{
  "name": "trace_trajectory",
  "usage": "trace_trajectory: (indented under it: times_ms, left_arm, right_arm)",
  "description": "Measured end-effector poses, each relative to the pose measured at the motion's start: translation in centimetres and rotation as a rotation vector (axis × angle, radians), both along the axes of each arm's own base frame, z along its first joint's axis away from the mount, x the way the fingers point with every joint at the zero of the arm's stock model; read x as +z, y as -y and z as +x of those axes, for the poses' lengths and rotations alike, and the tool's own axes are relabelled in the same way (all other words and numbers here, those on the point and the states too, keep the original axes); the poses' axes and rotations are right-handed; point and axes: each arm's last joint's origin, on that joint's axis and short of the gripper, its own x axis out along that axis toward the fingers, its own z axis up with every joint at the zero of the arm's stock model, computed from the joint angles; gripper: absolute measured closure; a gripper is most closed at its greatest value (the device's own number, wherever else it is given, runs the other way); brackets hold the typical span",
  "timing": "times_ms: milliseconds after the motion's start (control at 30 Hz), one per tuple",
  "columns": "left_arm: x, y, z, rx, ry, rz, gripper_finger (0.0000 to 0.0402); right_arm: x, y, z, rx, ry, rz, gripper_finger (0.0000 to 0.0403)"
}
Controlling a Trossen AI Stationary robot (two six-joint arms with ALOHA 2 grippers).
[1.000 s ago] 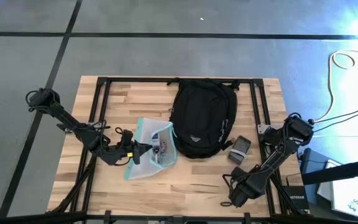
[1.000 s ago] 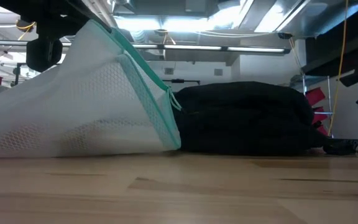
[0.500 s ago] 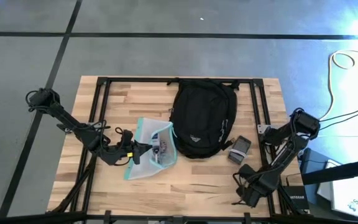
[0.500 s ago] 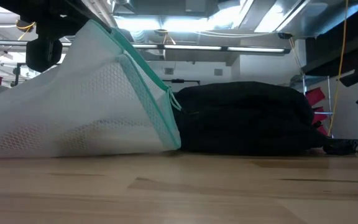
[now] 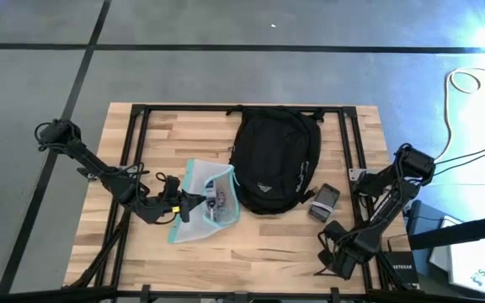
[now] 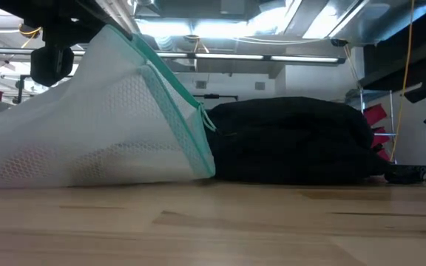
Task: Unpack backpack
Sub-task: Put the white playing cards box into the transparent zipper bag
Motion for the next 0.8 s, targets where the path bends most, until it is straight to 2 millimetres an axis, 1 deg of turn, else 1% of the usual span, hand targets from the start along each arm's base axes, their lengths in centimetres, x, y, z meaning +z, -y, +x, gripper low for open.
trace_trajectory:
  times_ms: [200, 267, 367, 467, 500, 800]
  left_arm:
    - [0.01, 0.0, 0.0, 0.0, 0.001, -0.001, 0.04]
    - [0.01, 0.0, 0.0, 0.0, 0.001, -0.001, 0.04]
    - [0.01, 0.0, 0.0, 0.0, 0.001, -0.001, 0.04]
    - [0.0, 0.0, 0.0, 0.0, 0.001, -0.001, 0.04]
    - [0.01, 0.0, 0.0, 0.0, 0.001, -0.001, 0.04]
    - [0.0, 0.0, 0.01, 0.0, 0.001, -0.001, 0.04]
  right_arm:
    - [-0.01, 0.02, -0.02, 0.001, 0.002, -0.003, 0.0007]
    - [-0.01, 0.02, -0.03, 0.008, 0.001, -0.004, 0.0015]
    - [0.0, 0.06, -0.07, 0.012, -0.008, -0.005, 0.0052]
    - [0.02, 0.24, -0.27, 0.009, -0.036, -0.02, 0.0119]
    - [0.05, 0.23, -0.27, 0.006, -0.039, -0.02, 0.0133]
    - [0.04, 0.3, -0.32, 0.012, -0.045, -0.025, 0.0134]
